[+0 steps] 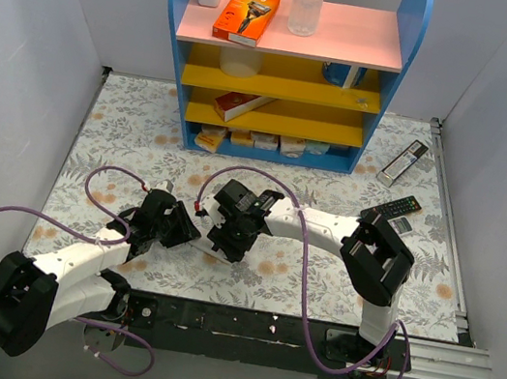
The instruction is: Load the batteries into the remote control
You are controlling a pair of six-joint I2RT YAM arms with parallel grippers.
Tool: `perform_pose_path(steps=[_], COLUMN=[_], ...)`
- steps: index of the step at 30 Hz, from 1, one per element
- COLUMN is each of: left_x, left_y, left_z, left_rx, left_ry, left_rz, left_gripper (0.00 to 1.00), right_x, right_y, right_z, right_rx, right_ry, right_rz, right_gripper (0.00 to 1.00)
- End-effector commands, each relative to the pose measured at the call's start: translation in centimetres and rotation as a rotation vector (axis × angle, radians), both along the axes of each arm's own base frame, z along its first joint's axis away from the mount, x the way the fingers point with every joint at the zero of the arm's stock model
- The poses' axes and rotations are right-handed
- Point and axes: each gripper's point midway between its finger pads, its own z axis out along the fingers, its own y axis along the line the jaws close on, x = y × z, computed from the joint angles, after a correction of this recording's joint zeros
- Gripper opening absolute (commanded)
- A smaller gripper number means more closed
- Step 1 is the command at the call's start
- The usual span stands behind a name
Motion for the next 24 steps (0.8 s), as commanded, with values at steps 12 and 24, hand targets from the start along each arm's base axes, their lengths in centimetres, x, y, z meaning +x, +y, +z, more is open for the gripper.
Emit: perform_pose_path(steps=[12,24], left_x=[-1.7,-1.7], left_y=[-1.0,-1.0], left_z=[-0.7,-0.7], left_rx=[-0.055,-0.056], left_ry=[0.062,0.062], left_rz=[-0.042,-0.041], left_gripper=[0.26,0.26], right_x=[-1.5,-1.2], right_y=[2.1,2.7], right_z=[0.8,2.1], right_rx=[0.078,0.111], right_ry=[0.026,0.003], right_rz=[0.016,0.025], right_gripper=[0.59,0.62])
